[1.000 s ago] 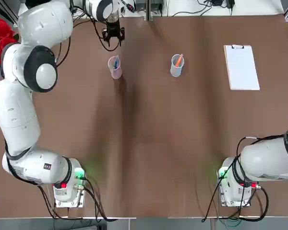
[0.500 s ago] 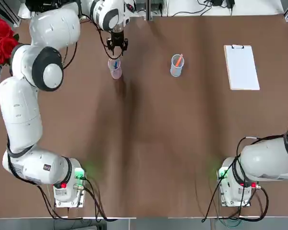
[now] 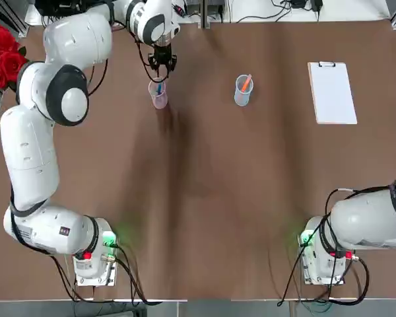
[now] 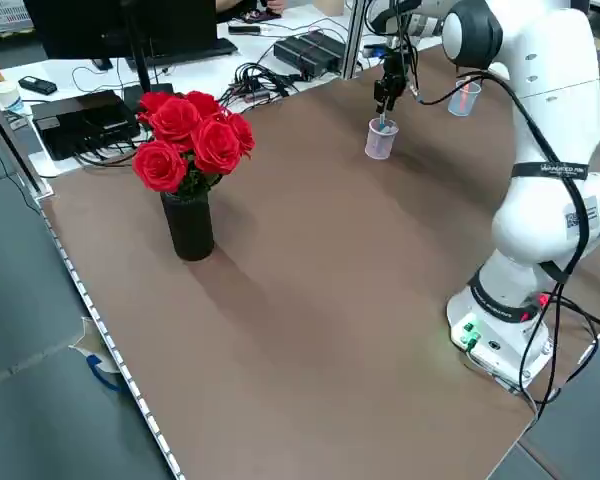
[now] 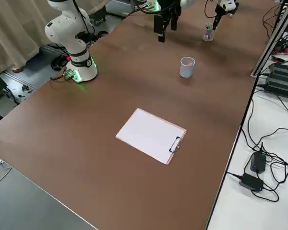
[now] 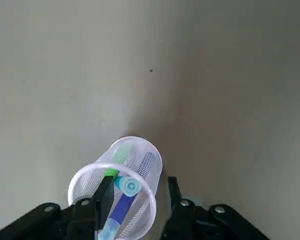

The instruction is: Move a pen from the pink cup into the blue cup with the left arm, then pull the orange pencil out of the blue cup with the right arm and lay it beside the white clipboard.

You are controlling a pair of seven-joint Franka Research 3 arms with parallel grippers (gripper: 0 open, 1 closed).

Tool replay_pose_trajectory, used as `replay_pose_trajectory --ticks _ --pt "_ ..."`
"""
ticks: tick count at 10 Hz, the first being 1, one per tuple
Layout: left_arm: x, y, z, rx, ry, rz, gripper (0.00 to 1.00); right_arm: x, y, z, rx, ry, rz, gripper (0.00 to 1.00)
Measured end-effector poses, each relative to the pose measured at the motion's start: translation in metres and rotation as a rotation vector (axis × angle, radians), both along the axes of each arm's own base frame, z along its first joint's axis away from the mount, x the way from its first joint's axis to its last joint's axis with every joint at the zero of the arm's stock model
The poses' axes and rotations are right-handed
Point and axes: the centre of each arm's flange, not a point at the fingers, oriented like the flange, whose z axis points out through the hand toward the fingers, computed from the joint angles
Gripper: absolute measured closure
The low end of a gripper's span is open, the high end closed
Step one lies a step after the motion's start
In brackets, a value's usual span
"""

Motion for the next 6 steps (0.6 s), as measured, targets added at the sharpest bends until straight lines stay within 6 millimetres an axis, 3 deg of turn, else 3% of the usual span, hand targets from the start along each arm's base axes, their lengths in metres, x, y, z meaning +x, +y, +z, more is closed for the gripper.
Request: replay_pose_trajectory --ticks 6 --pt "0.002 0.005 -0.01 0.027 -0.003 -0.015 0.56 0.0 0.0 0.0 0.0 0.0 0.0 0.0"
